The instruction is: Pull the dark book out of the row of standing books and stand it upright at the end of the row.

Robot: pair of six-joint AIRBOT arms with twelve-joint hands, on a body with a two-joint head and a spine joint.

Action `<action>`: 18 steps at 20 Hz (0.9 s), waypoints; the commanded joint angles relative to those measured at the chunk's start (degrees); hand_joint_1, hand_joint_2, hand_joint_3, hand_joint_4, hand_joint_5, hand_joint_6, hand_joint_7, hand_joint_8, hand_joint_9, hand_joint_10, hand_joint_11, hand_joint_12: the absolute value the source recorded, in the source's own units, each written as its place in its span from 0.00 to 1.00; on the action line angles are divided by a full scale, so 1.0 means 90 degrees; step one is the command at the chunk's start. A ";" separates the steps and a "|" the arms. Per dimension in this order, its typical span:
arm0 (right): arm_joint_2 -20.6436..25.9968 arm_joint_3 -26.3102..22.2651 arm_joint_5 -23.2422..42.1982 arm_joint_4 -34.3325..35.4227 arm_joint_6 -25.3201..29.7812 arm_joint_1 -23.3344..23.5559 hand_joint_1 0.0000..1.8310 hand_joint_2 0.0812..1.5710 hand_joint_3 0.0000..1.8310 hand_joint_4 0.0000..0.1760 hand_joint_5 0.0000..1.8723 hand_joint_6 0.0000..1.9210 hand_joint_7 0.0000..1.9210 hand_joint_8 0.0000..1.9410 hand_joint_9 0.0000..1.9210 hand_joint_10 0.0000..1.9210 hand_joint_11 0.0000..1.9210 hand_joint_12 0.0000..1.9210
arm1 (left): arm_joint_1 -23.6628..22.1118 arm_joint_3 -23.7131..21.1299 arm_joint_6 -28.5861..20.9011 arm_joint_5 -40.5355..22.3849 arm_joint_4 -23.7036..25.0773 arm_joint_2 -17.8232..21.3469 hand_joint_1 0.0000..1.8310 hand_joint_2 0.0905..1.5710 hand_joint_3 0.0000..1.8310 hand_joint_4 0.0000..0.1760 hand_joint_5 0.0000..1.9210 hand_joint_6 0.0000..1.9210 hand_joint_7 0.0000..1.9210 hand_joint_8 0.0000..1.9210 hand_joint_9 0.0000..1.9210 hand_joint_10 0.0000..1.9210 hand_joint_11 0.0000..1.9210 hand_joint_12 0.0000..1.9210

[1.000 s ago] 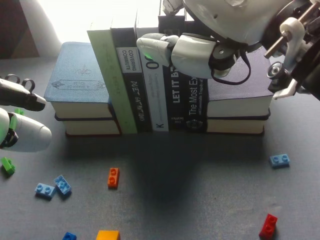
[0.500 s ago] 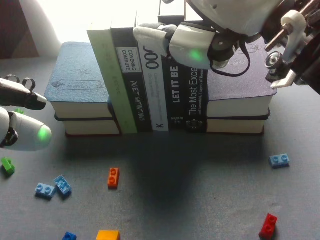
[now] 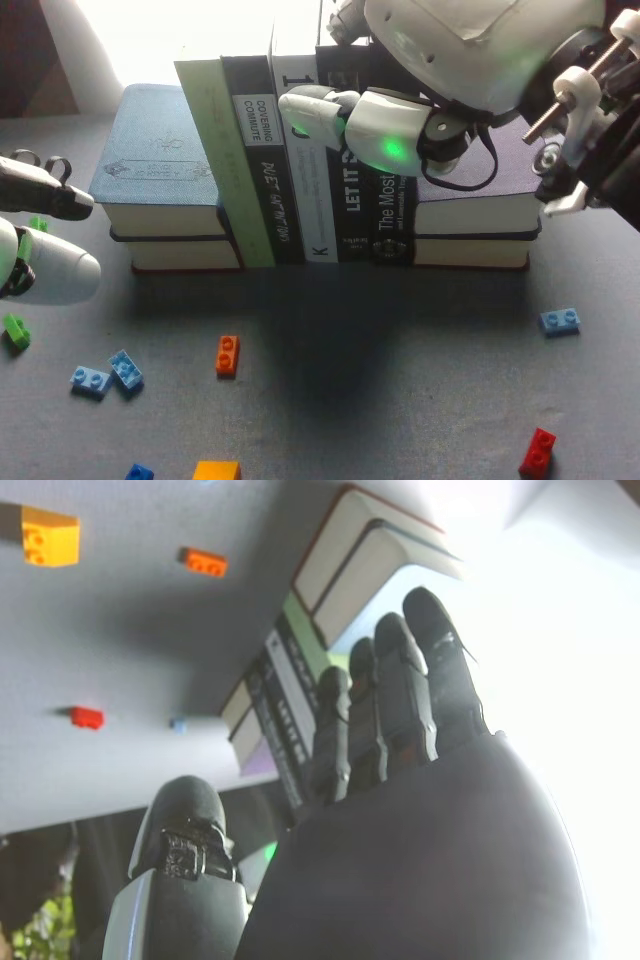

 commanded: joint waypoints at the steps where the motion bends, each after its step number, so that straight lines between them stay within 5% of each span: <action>1: 0.0085 -0.0121 0.0525 -0.0131 -0.0129 0.0022 0.00 0.74 0.00 0.00 0.51 0.03 0.15 0.00 0.04 0.00 0.00 0.00 | -0.0066 0.0028 0.0007 -0.0449 0.0165 0.0061 0.00 0.79 0.00 0.27 0.07 0.00 0.09 0.00 0.09 0.00 0.00 0.30; 3: 0.0163 -0.0376 0.0583 0.0270 -0.0367 0.0020 0.00 0.73 0.00 0.00 0.52 0.03 0.17 0.01 0.05 0.01 0.01 0.01 | -0.0066 0.0028 0.0006 -0.0449 0.0165 0.0061 0.00 0.79 0.00 0.29 0.06 0.00 0.08 0.00 0.09 0.00 0.00 0.30; 5: 0.0241 -0.0637 0.0630 0.0611 -0.0607 0.0004 0.00 0.75 0.00 0.00 0.52 0.03 0.16 0.00 0.05 0.01 0.00 0.01 | -0.0066 0.0027 0.0005 -0.0449 0.0165 0.0061 0.04 0.79 0.00 0.18 0.06 0.00 0.07 0.00 0.07 0.00 0.00 0.26; 8: 0.0345 -0.1016 0.0749 0.1027 -0.0937 -0.0014 0.00 0.74 0.00 0.00 0.52 0.03 0.16 0.00 0.04 0.00 0.00 0.01 | -0.0066 0.0029 0.0005 -0.0449 0.0165 0.0061 0.04 0.78 0.00 0.23 0.08 0.00 0.10 0.00 0.10 0.00 0.00 0.30; 10: 0.0409 -0.1239 0.0791 0.1387 -0.1132 -0.0025 0.00 0.75 0.00 0.00 0.52 0.02 0.16 0.00 0.04 0.00 0.00 0.00 | -0.0066 0.0029 0.0005 -0.0449 0.0165 0.0061 0.05 0.78 0.00 0.14 0.08 0.00 0.09 0.00 0.08 0.00 0.00 0.27; 15: 0.0515 -0.1730 0.0882 0.1900 -0.1506 -0.0115 0.00 0.74 0.00 0.00 0.52 0.02 0.17 0.00 0.05 0.01 0.01 0.00 | -0.0066 0.0029 0.0003 -0.0449 0.0165 0.0061 0.01 0.79 0.00 0.24 0.06 0.00 0.08 0.00 0.09 0.00 0.01 0.27; 18: 0.0615 -0.2061 0.0924 0.2180 -0.1710 -0.0169 0.00 0.74 0.00 0.00 0.52 0.02 0.17 0.00 0.04 0.00 0.00 0.00 | -0.0066 0.0029 0.0003 -0.0449 0.0166 0.0061 0.03 0.80 0.00 0.21 0.07 0.00 0.09 0.00 0.09 0.00 0.00 0.27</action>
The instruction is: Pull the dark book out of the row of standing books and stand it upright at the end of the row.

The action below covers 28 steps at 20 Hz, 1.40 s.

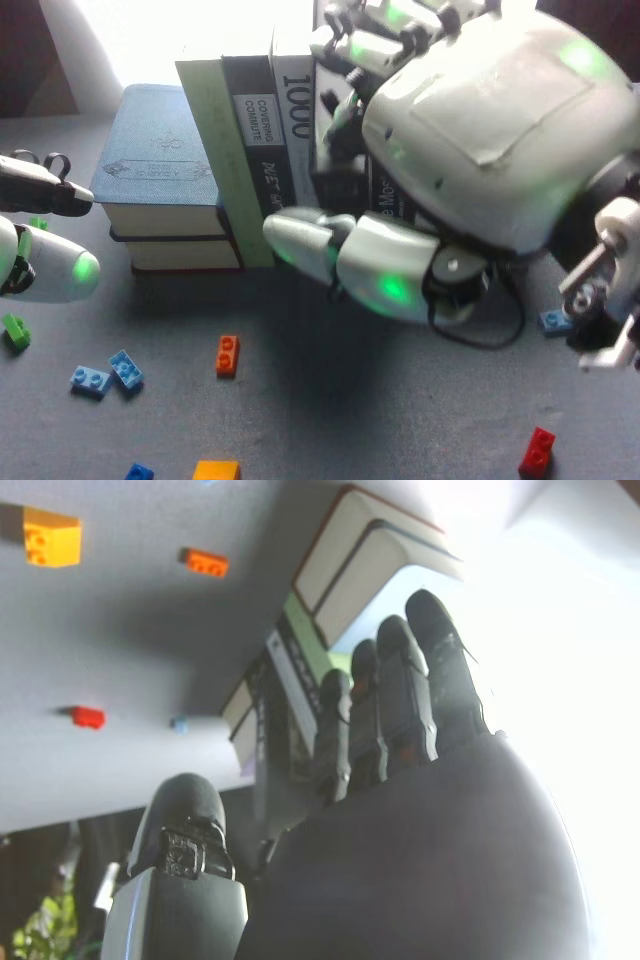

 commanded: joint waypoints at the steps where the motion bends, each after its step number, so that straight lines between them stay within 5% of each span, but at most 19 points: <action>1: 0.0094 -0.0080 0.0187 0.0046 -0.0101 -0.0041 0.00 0.75 0.00 0.00 0.52 0.02 0.17 0.00 0.04 0.00 0.00 0.00 | -0.0066 0.0029 0.0006 -0.0444 0.0168 0.0061 0.03 0.79 0.00 0.18 0.07 0.00 0.09 0.00 0.08 0.00 0.00 0.25; 2: 0.0130 -0.0169 0.0190 0.0126 -0.0145 -0.0068 0.00 0.75 0.00 0.00 0.52 0.02 0.17 0.00 0.04 0.00 0.00 0.00 | -0.0066 0.0032 0.0006 -0.0444 0.0168 0.0061 0.04 0.79 0.00 0.16 0.08 0.00 0.09 0.00 0.08 0.00 0.00 0.25; 4: 0.0178 -0.0327 0.0200 0.0450 -0.0300 -0.0104 0.00 0.73 0.00 0.00 0.52 0.02 0.17 0.00 0.04 0.00 0.01 0.00 | -0.0066 0.0032 0.0006 -0.0444 0.0168 0.0061 0.00 0.79 0.00 0.28 0.05 0.00 0.08 0.00 0.08 0.00 0.00 0.26; 6: 0.0198 -0.0434 0.0236 0.0540 -0.0337 -0.0166 0.00 0.75 0.00 0.00 0.52 0.02 0.16 0.00 0.04 0.00 0.00 0.00 | -0.0066 0.0032 0.0006 -0.0444 0.0168 0.0061 0.05 0.79 0.00 0.17 0.08 0.00 0.09 0.00 0.09 0.00 0.00 0.27; 9: 0.0233 -0.0638 0.0237 0.0651 -0.0384 -0.0308 0.00 0.74 0.00 0.00 0.52 0.02 0.17 0.00 0.05 0.01 0.00 0.00 | -0.0066 0.0031 0.0006 -0.0444 0.0168 0.0061 0.00 0.80 0.00 0.23 0.05 0.00 0.08 0.00 0.08 0.00 0.00 0.28; 17: 0.0299 -0.0813 0.0171 0.0650 -0.0413 -0.0855 0.00 0.74 0.00 0.00 0.53 0.02 0.17 0.00 0.06 0.01 0.00 0.00 | -0.0067 0.0032 0.0006 -0.0444 0.0168 0.0061 0.05 0.79 0.00 0.13 0.08 0.00 0.09 0.00 0.09 0.00 0.00 0.29; 18: 0.0300 -0.0813 0.0147 0.0650 -0.0413 -0.0934 0.00 0.74 0.00 0.00 0.52 0.02 0.17 0.00 0.06 0.01 0.00 0.00 | -0.0067 0.0032 0.0006 -0.0443 0.0168 0.0061 0.01 0.80 0.00 0.20 0.06 0.00 0.08 0.00 0.08 0.00 0.00 0.25; 23: 0.0329 -0.0812 0.0084 0.0651 -0.0412 -0.1360 0.00 0.74 0.00 0.00 0.53 0.02 0.17 0.00 0.06 0.01 0.00 0.00 | -0.0066 0.0033 0.0006 -0.0442 0.0168 0.0061 0.02 0.79 0.00 0.18 0.08 0.00 0.09 0.00 0.10 0.00 0.00 0.30; 25: 0.0326 -0.0812 0.0032 0.0651 -0.0409 -0.1463 0.00 0.75 0.00 0.00 0.52 0.01 0.17 0.00 0.05 0.01 0.00 0.00 | -0.0066 0.0033 0.0006 -0.0442 0.0168 0.0061 0.02 0.79 0.00 0.16 0.07 0.00 0.08 0.00 0.08 0.00 0.00 0.25; 28: 0.0298 -0.0797 -0.0083 0.0650 -0.0367 -0.1677 0.00 0.74 0.00 0.00 0.53 0.02 0.18 0.01 0.07 0.01 0.01 0.01 | -0.0065 0.0035 0.0006 -0.0442 0.0168 0.0061 0.00 0.79 0.00 0.27 0.07 0.01 0.09 0.00 0.09 0.00 0.01 0.28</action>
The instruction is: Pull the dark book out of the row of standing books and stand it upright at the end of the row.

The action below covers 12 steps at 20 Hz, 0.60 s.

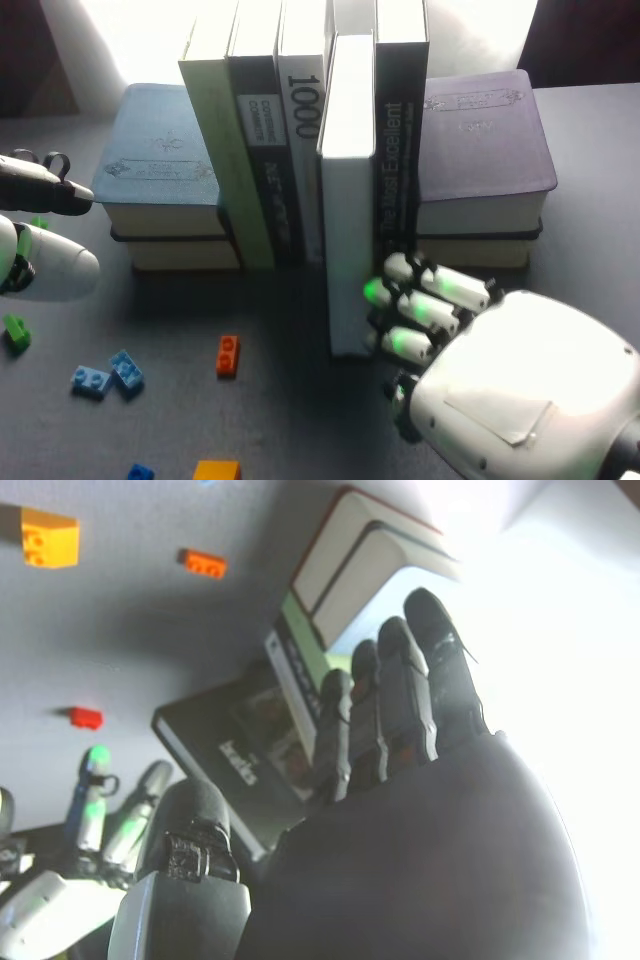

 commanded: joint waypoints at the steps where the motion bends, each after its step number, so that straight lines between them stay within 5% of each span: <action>1: 0.0030 0.0000 0.0291 -0.0425 0.0025 0.0010 0.00 0.74 0.00 0.00 0.53 0.02 0.18 0.01 0.06 0.01 0.00 0.01 | -0.0065 0.0022 0.0006 -0.0440 0.0171 0.0061 0.03 0.79 0.00 0.18 0.08 0.01 0.09 0.00 0.09 0.00 0.00 0.29; 2: 0.0017 -0.0004 0.0291 -0.0425 0.0031 -0.0057 0.00 0.75 0.00 0.00 0.53 0.02 0.18 0.01 0.06 0.01 0.00 0.01 | -0.0066 0.0021 0.0006 -0.0440 0.0171 0.0061 0.03 0.79 0.00 0.13 0.08 0.00 0.09 0.00 0.09 0.00 0.00 0.28; 4: 0.0019 -0.0031 0.0292 -0.0425 0.0063 -0.0211 0.00 0.75 0.00 0.00 0.53 0.02 0.18 0.00 0.07 0.01 0.01 0.01 | -0.0066 0.0022 0.0006 -0.0440 0.0171 0.0061 0.00 0.79 0.00 0.24 0.06 0.00 0.09 0.00 0.09 0.00 0.00 0.29; 5: 0.0030 -0.0058 0.0301 -0.0425 0.0074 -0.0275 0.00 0.74 0.00 0.00 0.53 0.01 0.18 0.00 0.07 0.01 0.00 0.10 | -0.0066 0.0022 0.0006 -0.0440 0.0171 0.0061 0.00 0.79 0.00 0.25 0.07 0.00 0.10 0.00 0.10 0.00 0.02 0.30; 6: 0.0050 -0.0099 0.0317 -0.0425 0.0109 -0.0330 0.00 0.75 0.00 0.00 0.53 0.01 0.18 0.00 0.07 0.01 0.00 0.06 | -0.0066 0.0022 0.0006 -0.0441 0.0171 0.0061 0.02 0.80 0.00 0.17 0.08 0.00 0.09 0.00 0.09 0.00 0.00 0.31; 8: 0.0122 -0.0267 0.0411 -0.0425 0.0125 -0.0386 0.00 0.75 0.00 0.00 0.53 0.01 0.17 0.00 0.06 0.00 0.00 0.02 | -0.0066 0.0023 0.0006 -0.0440 0.0171 0.0061 0.00 0.79 0.00 0.20 0.06 0.00 0.07 0.00 0.07 0.00 0.00 0.24; 9: 0.0172 -0.0355 0.0473 -0.0425 0.0125 -0.0374 0.00 0.74 0.00 0.00 0.53 0.01 0.18 0.00 0.07 0.00 0.00 0.08 | -0.0066 0.0023 0.0006 -0.0439 0.0171 0.0061 0.00 0.79 0.00 0.22 0.07 0.00 0.07 0.00 0.08 0.00 0.00 0.27; 10: 0.0256 -0.0461 0.0564 -0.0424 0.0125 -0.0325 0.00 0.75 0.00 0.00 0.53 0.00 0.19 0.00 0.07 0.00 0.00 0.10 | -0.0066 0.0023 0.0006 -0.0440 0.0171 0.0061 0.04 0.79 0.00 0.13 0.08 0.00 0.08 0.00 0.08 0.00 0.00 0.26; 12: 0.0515 -0.0691 0.0833 -0.0423 0.0138 -0.0252 0.00 0.75 0.00 0.00 0.52 0.01 0.18 0.00 0.06 0.01 0.00 0.03 | -0.0066 0.0023 0.0006 -0.0439 0.0171 0.0061 0.03 0.79 0.00 0.14 0.08 0.00 0.08 0.00 0.08 0.00 0.00 0.25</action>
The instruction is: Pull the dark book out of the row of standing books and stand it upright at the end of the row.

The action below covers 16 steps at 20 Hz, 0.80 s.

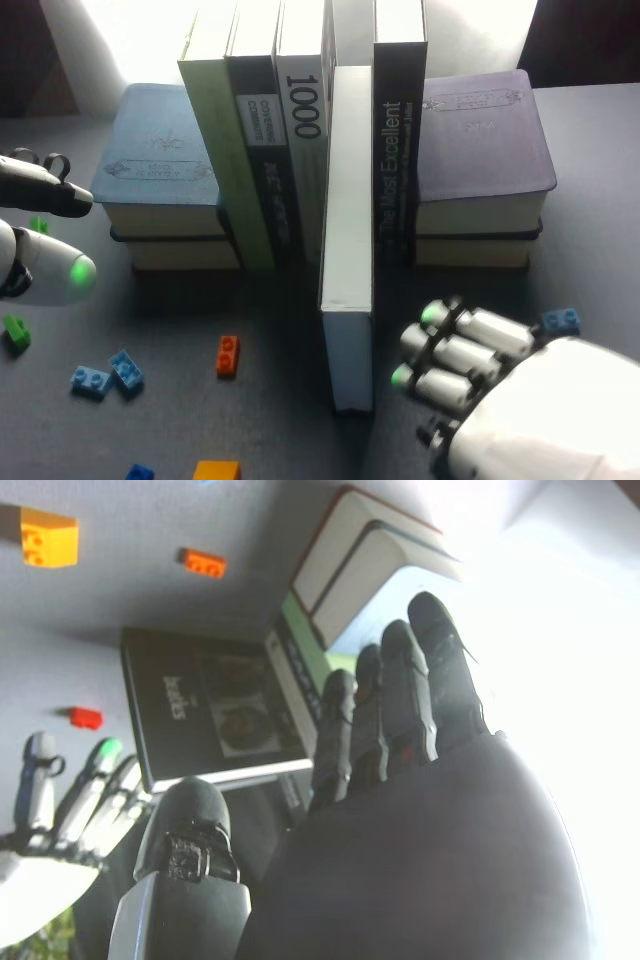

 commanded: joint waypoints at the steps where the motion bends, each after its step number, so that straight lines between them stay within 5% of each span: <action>1: 0.0170 -0.0124 0.0617 -0.0442 0.0023 0.0065 0.00 0.75 0.00 0.00 0.52 0.01 0.18 0.00 0.06 0.01 0.00 0.02 | -0.0066 0.0023 0.0006 -0.0435 0.0171 0.0061 0.01 0.79 0.00 0.17 0.07 0.00 0.08 0.00 0.09 0.00 0.00 0.27; 2: 0.0431 -0.0271 0.0833 -0.0442 0.0062 0.0051 0.00 0.75 0.00 0.00 0.52 0.01 0.18 0.00 0.07 0.01 0.00 0.10 | -0.0066 0.0022 0.0006 -0.0435 0.0171 0.0061 0.00 0.80 0.00 0.20 0.07 0.00 0.08 0.00 0.08 0.00 0.00 0.28; 4: 0.0840 -0.0416 0.1071 -0.0442 0.0171 0.0010 0.00 0.76 0.00 0.00 0.52 0.00 0.18 0.00 0.07 0.01 0.00 0.08 | -0.0066 0.0022 0.0006 -0.0435 0.0170 0.0061 0.02 0.79 0.00 0.17 0.07 0.00 0.08 0.00 0.09 0.00 0.00 0.26; 7: 0.1392 -0.0476 0.1229 -0.0443 0.0255 0.0005 0.00 0.74 0.00 0.00 0.53 0.01 0.20 0.00 0.09 0.01 0.00 0.19 | -0.0066 0.0021 0.0006 -0.0435 0.0170 0.0061 0.00 0.80 0.00 0.23 0.06 0.00 0.09 0.00 0.09 0.00 0.00 0.28; 9: 0.1752 -0.0476 0.1281 -0.0438 0.0281 -0.0054 0.00 0.76 0.00 0.00 0.50 0.00 0.19 0.00 0.09 0.01 0.00 0.17 | -0.0065 0.0021 0.0006 -0.0434 0.0170 0.0061 0.02 0.79 0.00 0.15 0.08 0.00 0.10 0.00 0.10 0.00 0.00 0.31; 10: 0.1904 -0.0477 0.1285 -0.0435 0.0281 -0.0109 0.00 0.75 0.00 0.00 0.47 0.00 0.20 0.00 0.11 0.01 0.00 0.31 | -0.0065 0.0021 0.0006 -0.0433 0.0170 0.0061 0.03 0.79 0.00 0.21 0.10 0.01 0.11 0.01 0.12 0.01 0.02 0.32; 11: 0.2044 -0.0476 0.1299 -0.0412 0.0282 -0.0167 0.00 0.75 0.00 0.00 0.47 0.00 0.20 0.00 0.11 0.01 0.00 0.31 | -0.0065 0.0015 0.0006 -0.0434 0.0169 0.0061 0.03 0.79 0.00 0.21 0.10 0.01 0.11 0.01 0.12 0.01 0.02 0.32; 12: 0.2148 -0.0476 0.1323 -0.0395 0.0276 -0.0175 0.00 0.75 0.00 0.00 0.46 0.01 0.27 0.02 0.18 0.05 0.00 0.54 | -0.0066 0.0007 0.0006 -0.0434 0.0168 0.0061 0.05 0.79 0.00 0.16 0.14 0.01 0.15 0.01 0.16 0.01 0.07 0.34; 13: 0.2225 -0.0469 0.1377 -0.0395 0.0286 -0.0113 0.01 0.76 0.00 0.00 0.48 0.02 0.35 0.03 0.24 0.14 0.00 0.70 | -0.0066 0.0000 0.0006 -0.0434 0.0168 0.0061 0.08 0.79 0.00 0.13 0.17 0.01 0.19 0.01 0.20 0.01 0.09 0.35; 14: 0.2307 -0.0446 0.1315 -0.0395 0.0332 0.0006 0.01 0.76 0.00 0.00 0.48 0.02 0.35 0.03 0.24 0.14 0.00 0.70 | -0.0066 -0.0003 0.0006 -0.0434 0.0168 0.0061 0.08 0.79 0.00 0.13 0.17 0.01 0.19 0.01 0.20 0.01 0.09 0.35; 15: 0.2392 -0.0393 0.1165 -0.0395 0.0442 0.0154 0.02 0.76 0.00 0.00 0.51 0.03 0.44 0.06 0.32 0.23 0.00 0.85 | -0.0065 -0.0004 0.0006 -0.0433 0.0168 0.0061 0.08 0.79 0.00 0.09 0.22 0.01 0.25 0.01 0.25 0.01 0.12 0.40; 16: 0.2421 -0.0317 0.0998 -0.0395 0.0502 0.0231 0.01 0.77 0.00 0.00 0.53 0.16 0.49 0.29 0.33 0.63 0.14 0.97 | -0.0064 -0.0005 0.0006 -0.0415 0.0168 0.0061 0.06 0.82 0.00 0.00 0.33 0.01 0.40 0.02 0.39 0.03 0.20 0.47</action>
